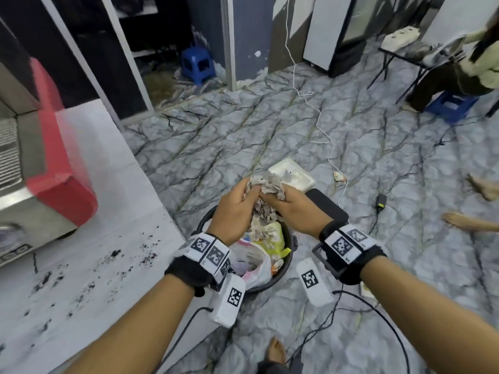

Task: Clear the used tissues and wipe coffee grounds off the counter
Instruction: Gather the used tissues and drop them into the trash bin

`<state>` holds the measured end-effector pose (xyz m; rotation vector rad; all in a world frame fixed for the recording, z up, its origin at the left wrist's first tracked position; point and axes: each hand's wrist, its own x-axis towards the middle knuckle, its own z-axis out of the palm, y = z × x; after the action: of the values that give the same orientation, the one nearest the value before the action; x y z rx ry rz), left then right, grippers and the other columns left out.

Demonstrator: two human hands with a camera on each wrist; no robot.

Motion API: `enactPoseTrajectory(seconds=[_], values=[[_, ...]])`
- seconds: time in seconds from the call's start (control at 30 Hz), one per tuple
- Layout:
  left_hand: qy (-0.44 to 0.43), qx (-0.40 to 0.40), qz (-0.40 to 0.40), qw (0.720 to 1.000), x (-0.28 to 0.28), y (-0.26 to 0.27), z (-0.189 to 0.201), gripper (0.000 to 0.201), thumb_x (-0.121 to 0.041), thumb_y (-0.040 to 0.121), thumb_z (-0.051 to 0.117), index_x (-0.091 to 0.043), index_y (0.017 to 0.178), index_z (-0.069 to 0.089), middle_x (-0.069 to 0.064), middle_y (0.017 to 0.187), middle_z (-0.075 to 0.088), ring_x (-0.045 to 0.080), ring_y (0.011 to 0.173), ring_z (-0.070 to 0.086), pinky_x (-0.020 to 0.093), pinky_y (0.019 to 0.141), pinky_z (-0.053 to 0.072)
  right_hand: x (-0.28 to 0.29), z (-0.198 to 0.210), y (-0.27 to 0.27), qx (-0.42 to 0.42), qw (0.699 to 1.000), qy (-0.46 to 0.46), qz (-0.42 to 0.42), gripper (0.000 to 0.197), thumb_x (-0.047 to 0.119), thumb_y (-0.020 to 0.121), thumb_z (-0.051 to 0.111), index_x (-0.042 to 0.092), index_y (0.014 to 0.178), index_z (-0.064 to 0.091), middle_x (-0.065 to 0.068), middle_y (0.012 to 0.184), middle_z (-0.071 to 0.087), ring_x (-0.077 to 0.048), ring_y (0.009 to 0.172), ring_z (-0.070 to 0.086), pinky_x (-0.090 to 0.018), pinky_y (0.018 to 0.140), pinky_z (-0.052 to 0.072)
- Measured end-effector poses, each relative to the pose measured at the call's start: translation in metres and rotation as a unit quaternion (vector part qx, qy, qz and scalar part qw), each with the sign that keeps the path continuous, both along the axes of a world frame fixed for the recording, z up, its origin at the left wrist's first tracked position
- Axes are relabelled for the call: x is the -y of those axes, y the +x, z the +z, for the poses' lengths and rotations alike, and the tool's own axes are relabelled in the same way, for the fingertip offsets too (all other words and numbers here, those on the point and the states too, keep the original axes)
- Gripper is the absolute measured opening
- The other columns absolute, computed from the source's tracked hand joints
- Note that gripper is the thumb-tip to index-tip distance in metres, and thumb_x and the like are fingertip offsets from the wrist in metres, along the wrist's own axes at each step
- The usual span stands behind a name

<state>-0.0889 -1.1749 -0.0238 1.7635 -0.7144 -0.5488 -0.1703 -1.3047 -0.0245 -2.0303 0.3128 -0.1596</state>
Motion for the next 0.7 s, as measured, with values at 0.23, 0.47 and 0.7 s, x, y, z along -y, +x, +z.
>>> enactPoseTrajectory(seconds=[0.23, 0.47, 0.7], values=[[0.031, 0.002, 0.108, 0.994, 0.024, 0.005, -0.016, 0.018, -0.035, 0.098, 0.04, -0.048, 0.093, 0.052, -0.018, 0.081, 0.058, -0.012, 0.071, 0.054, 0.017, 0.069, 0.041, 0.034, -0.024, 0.037, -0.046, 0.995, -0.003, 0.086, 0.04, 0.048, 0.094, 0.046, 0.022, 0.122, 0.059, 0.016, 0.112, 0.067, -0.001, 0.105, 0.061, -0.037, 0.093, 0.049], [0.054, -0.011, 0.217, 0.974, 0.032, 0.013, -0.059, 0.025, -0.035, 0.097, 0.039, -0.016, 0.101, 0.055, 0.013, 0.071, 0.062, 0.023, 0.063, 0.055, 0.048, 0.073, 0.048, 0.046, -0.055, 0.07, -0.093, 0.983, -0.019, 0.155, 0.013, 0.03, 0.098, 0.048, 0.031, 0.104, 0.06, 0.031, 0.083, 0.063, 0.016, 0.076, 0.055, -0.008, 0.072, 0.039], [0.092, -0.13, 0.292, 0.943, 0.038, 0.025, -0.117, 0.027, -0.041, 0.094, 0.041, -0.027, 0.11, 0.058, 0.018, 0.093, 0.065, 0.032, 0.078, 0.06, 0.051, 0.081, 0.052, 0.046, -0.119, 0.097, -0.165, 0.968, -0.029, 0.188, 0.031, 0.044, 0.095, 0.047, 0.023, 0.111, 0.062, -0.001, 0.105, 0.07, -0.017, 0.096, 0.063, -0.034, 0.088, 0.048]])
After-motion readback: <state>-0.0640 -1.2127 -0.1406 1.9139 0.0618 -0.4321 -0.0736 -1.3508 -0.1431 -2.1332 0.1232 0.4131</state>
